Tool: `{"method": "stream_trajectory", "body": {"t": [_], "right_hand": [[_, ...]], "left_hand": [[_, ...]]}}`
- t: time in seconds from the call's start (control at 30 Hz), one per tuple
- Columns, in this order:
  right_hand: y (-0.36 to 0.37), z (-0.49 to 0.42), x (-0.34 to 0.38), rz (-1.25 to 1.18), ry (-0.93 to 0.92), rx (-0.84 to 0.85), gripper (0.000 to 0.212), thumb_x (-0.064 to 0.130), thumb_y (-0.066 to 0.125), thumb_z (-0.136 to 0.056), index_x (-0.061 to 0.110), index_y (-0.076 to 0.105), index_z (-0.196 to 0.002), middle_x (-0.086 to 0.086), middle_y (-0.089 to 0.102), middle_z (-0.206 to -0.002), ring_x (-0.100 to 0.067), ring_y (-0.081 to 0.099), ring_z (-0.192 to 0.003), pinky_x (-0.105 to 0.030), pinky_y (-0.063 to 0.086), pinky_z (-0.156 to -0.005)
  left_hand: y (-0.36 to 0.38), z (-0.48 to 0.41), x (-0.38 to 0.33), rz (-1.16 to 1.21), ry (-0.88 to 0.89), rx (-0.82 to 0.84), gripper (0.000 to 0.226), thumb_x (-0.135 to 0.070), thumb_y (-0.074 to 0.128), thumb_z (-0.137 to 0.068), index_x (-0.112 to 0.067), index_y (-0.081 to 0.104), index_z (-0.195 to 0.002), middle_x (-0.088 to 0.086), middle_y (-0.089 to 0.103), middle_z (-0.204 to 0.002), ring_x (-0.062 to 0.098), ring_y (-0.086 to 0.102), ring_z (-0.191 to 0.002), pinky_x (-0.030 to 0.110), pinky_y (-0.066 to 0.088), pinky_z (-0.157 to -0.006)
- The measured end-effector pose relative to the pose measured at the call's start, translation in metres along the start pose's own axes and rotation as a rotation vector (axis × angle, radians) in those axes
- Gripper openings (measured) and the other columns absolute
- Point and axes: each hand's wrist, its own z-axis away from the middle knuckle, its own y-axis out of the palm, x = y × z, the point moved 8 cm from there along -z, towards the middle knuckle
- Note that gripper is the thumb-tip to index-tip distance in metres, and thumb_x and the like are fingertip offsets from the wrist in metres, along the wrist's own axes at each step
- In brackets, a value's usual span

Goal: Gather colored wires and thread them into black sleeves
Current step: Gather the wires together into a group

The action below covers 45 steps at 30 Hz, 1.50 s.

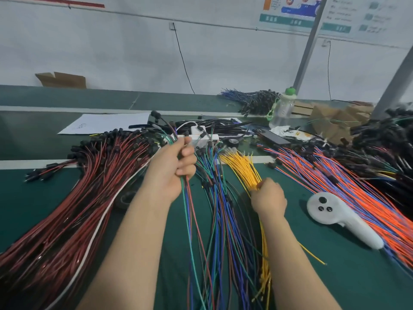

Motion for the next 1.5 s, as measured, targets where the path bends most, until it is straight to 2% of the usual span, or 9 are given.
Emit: {"method": "stream_trajectory", "body": {"t": [0.47, 0.63, 0.8, 0.9, 0.97, 1.1, 1.23, 1.4, 1.5], "right_hand": [[-0.008, -0.008, -0.011, -0.196, 0.042, -0.044, 0.022, 0.024, 0.056, -0.094, 0.005, 0.066, -0.099, -0.015, 0.068, -0.095, -0.032, 0.063, -0.089, -0.036, 0.052, -0.077], [-0.024, -0.007, -0.012, -0.273, 0.021, -0.138, 0.027, 0.026, 0.052, -0.098, 0.006, 0.07, -0.098, -0.012, 0.069, -0.088, -0.023, 0.056, -0.074, -0.028, 0.041, -0.064], [-0.033, -0.008, -0.002, -0.392, -0.019, -0.135, 0.022, 0.017, 0.046, -0.099, 0.007, 0.061, -0.086, -0.007, 0.057, -0.074, -0.025, 0.052, -0.076, -0.025, 0.035, -0.065], [-0.056, 0.001, 0.019, -0.556, -0.127, -0.207, 0.022, 0.019, 0.045, -0.099, 0.004, 0.061, -0.096, -0.01, 0.065, -0.087, -0.026, 0.057, -0.082, -0.03, 0.04, -0.067], [-0.06, 0.015, 0.049, -0.511, -0.289, -0.123, 0.017, 0.021, 0.048, -0.097, 0.009, 0.06, -0.095, -0.011, 0.069, -0.089, -0.028, 0.062, -0.084, -0.035, 0.048, -0.073], [-0.043, 0.046, 0.085, -0.249, -0.528, 0.168, 0.023, 0.019, 0.053, -0.094, 0.02, 0.056, -0.072, -0.002, 0.065, -0.075, -0.021, 0.059, -0.074, -0.024, 0.035, -0.059], [-0.046, 0.049, 0.076, -0.454, -0.454, 0.395, 0.029, 0.017, 0.052, -0.097, 0.01, 0.056, -0.069, -0.004, 0.061, -0.054, -0.007, 0.053, -0.036, -0.016, 0.043, -0.041], [-0.063, 0.045, 0.08, -0.468, -0.509, 0.303, 0.04, 0.018, 0.047, -0.099, 0.003, 0.061, -0.065, -0.011, 0.063, -0.056, -0.014, 0.057, -0.043, -0.023, 0.051, -0.051], [-0.071, 0.028, 0.06, -0.472, -0.469, 0.297, 0.042, 0.027, 0.048, -0.099, 0.006, 0.066, -0.068, -0.005, 0.062, -0.058, -0.014, 0.055, -0.05, -0.024, 0.046, -0.055]], "left_hand": [[-0.002, -0.012, 0.063, -0.215, -0.168, -0.143, 0.024, -0.016, 0.034, -0.102, -0.006, 0.049, -0.087, 0.0, 0.047, -0.053, 0.003, 0.027, -0.032, 0.014, 0.021, -0.027], [-0.001, -0.014, 0.072, -0.342, -0.151, -0.192, 0.024, -0.017, 0.036, -0.102, -0.007, 0.05, -0.087, 0.003, 0.051, -0.064, 0.003, 0.031, -0.034, 0.013, 0.023, -0.03], [-0.001, -0.012, 0.083, -0.359, -0.163, -0.223, 0.02, -0.016, 0.037, -0.102, -0.003, 0.052, -0.098, 0.009, 0.063, -0.075, 0.009, 0.054, -0.048, 0.019, 0.048, -0.04], [0.003, -0.014, 0.087, -0.347, -0.141, -0.212, 0.02, -0.014, 0.038, -0.101, -0.001, 0.049, -0.11, 0.016, 0.065, -0.098, 0.018, 0.064, -0.073, 0.03, 0.059, -0.063], [0.011, -0.017, 0.089, -0.33, -0.147, -0.197, 0.018, -0.014, 0.04, -0.101, -0.003, 0.051, -0.11, 0.015, 0.065, -0.101, 0.016, 0.064, -0.072, 0.029, 0.055, -0.067], [0.025, -0.02, 0.084, -0.414, -0.134, -0.231, 0.028, -0.018, 0.038, -0.101, -0.013, 0.058, -0.082, 0.003, 0.058, -0.065, 0.01, 0.05, -0.038, 0.013, 0.035, -0.037], [0.035, -0.027, 0.066, -0.238, 0.001, -0.229, 0.031, -0.021, 0.033, -0.103, -0.012, 0.049, -0.078, -0.005, 0.054, -0.043, 0.011, 0.055, -0.047, 0.024, 0.04, -0.049], [0.059, -0.028, 0.068, -0.564, 0.089, -0.151, 0.031, -0.03, 0.033, -0.103, -0.017, 0.053, -0.083, -0.004, 0.062, -0.073, 0.009, 0.058, -0.051, 0.02, 0.043, -0.045], [0.067, -0.031, 0.065, -0.566, 0.067, -0.108, 0.029, -0.024, 0.035, -0.103, -0.015, 0.051, -0.08, -0.003, 0.063, -0.066, 0.012, 0.062, -0.058, 0.029, 0.054, -0.055]]}}
